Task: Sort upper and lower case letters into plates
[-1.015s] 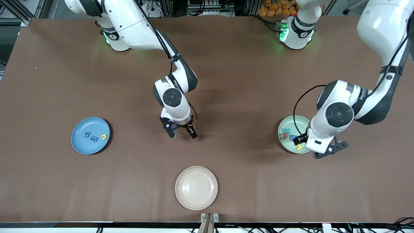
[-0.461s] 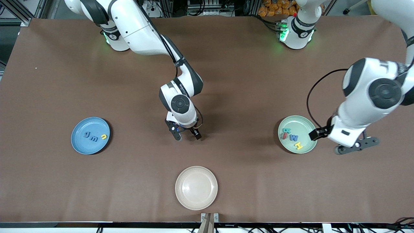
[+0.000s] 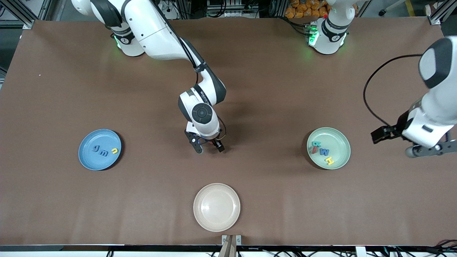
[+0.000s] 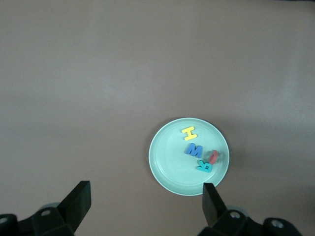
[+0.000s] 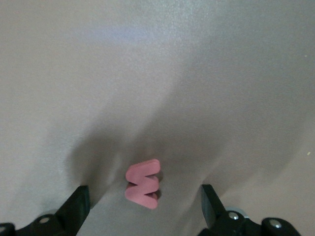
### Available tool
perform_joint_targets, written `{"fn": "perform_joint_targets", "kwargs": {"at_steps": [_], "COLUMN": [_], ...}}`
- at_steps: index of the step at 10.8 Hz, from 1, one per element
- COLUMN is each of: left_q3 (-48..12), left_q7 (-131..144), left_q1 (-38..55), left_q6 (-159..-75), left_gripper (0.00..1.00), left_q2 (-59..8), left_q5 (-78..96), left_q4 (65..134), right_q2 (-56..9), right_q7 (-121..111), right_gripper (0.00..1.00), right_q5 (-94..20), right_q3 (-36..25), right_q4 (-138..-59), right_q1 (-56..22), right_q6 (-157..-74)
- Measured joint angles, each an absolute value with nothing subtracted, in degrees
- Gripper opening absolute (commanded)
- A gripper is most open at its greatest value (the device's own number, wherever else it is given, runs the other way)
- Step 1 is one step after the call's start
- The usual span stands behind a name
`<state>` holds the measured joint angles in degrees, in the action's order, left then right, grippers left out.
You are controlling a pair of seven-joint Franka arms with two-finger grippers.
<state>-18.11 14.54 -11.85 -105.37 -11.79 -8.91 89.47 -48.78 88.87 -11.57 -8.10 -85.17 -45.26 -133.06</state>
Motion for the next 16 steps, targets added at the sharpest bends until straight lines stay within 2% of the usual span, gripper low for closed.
{"fn": "perform_joint_targets", "kwargs": {"at_steps": [5, 9, 14, 15, 16], "left_q3": [-18.1, -17.9, -19.6, -19.6, -19.6], "left_q7": [14.5, 13.9, 10.1, 9.5, 8.6], "left_q1": [-11.6, -12.2, -12.3, -12.4, -12.9], "left_q6": [-100.0, -96.6, -93.1, -91.9, -91.1], "left_gripper": [1.0, 1.0, 1.0, 1.0, 1.0], "left_q2": [-2.9, -0.7, 1.7, 1.9, 2.2], "left_q5": [-5.7, -1.7, -1.5, -1.0, 0.0], "left_q4": [89.5, 90.0, 93.1, 93.1, 93.1], "right_q2": [-48.1, -47.0, -46.8, -46.8, -46.8], "right_q7": [88.8, 88.8, 88.9, 88.9, 88.9], "right_gripper": [1.0, 1.0, 1.0, 0.34, 0.0], "right_q5": [-11.5, -11.4, -11.4, -11.4, -11.4], "right_q3": [-9.2, -12.5, -12.8, -12.8, -12.8], "right_q4": [-86.3, -89.2, -89.7, -89.8, -89.8], "right_q1": [-45.7, -48.3, -49.4, -49.4, -49.4], "right_q6": [-133.1, -136.0, -137.4, -137.5, -137.6]}}
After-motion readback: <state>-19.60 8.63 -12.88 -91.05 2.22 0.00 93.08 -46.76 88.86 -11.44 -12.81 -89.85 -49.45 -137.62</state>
